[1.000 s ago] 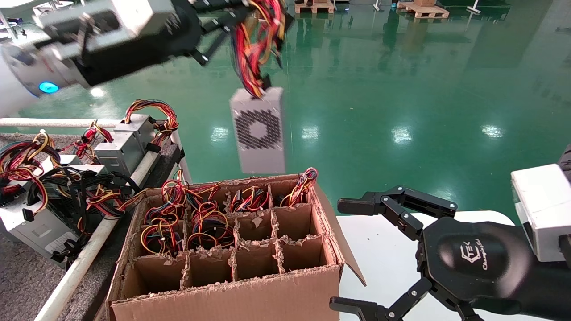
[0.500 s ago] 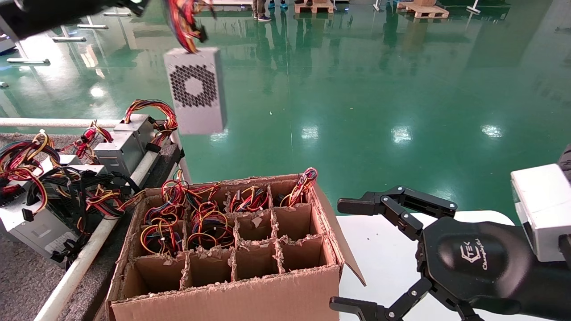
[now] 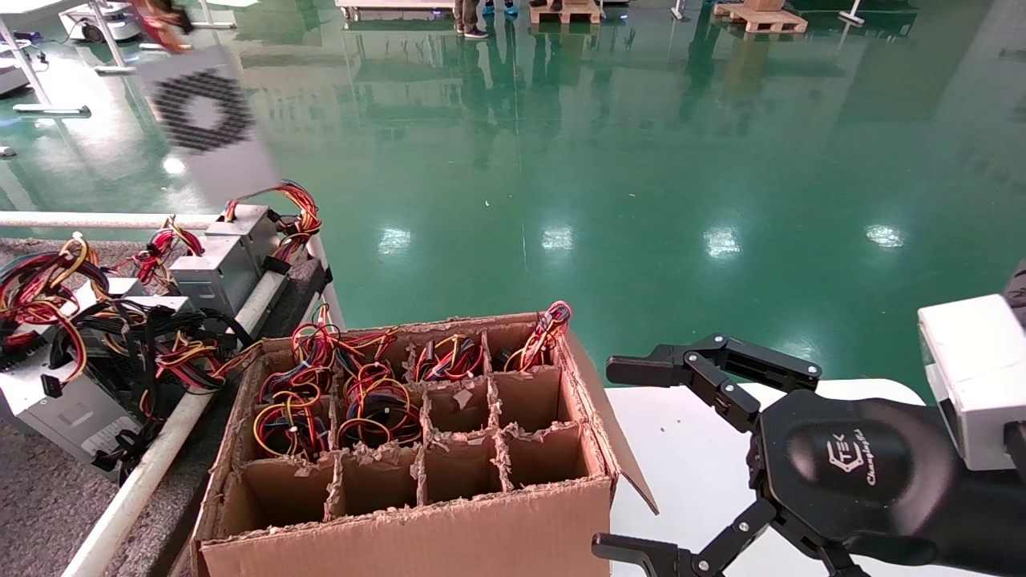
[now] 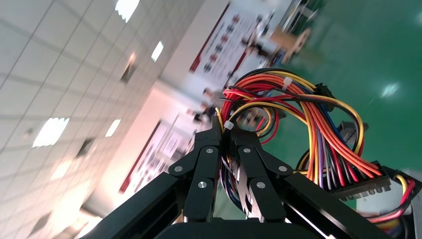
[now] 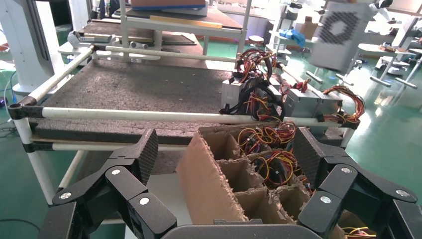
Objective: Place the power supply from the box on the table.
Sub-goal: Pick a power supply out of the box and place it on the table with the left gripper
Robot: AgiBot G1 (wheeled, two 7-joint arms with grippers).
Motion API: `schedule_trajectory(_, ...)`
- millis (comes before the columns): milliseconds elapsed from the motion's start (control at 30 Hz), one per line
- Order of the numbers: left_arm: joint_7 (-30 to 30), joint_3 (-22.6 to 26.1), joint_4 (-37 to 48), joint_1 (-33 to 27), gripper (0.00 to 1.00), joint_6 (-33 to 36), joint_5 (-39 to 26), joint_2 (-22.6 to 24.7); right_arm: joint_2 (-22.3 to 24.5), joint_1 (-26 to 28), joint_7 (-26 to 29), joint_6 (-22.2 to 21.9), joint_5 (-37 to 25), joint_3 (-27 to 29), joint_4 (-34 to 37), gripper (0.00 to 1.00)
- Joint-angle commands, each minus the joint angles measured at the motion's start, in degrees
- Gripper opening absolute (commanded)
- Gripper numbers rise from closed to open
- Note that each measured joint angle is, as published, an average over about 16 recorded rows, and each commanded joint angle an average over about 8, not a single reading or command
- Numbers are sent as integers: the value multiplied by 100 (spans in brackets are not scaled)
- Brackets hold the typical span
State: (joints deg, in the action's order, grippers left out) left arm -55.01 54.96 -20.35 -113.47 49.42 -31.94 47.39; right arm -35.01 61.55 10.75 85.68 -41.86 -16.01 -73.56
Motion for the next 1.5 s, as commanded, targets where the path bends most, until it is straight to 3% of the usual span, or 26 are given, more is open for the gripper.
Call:
schedule_trajectory(33, 19, 12, 86, -64, 0, -132, -89, -51, 0, 0, 0, 0, 0, 0, 0, 100)
schedule_trajectory(667, 184, 171, 742, -451, 0, -951, -523, -480, 0, 0, 0, 0, 0, 0, 0, 100)
schedule_trajectory(1500, 195, 246, 1250, -695, 0, -1371, -738, -823, 0, 0, 0, 0, 0, 0, 0, 100)
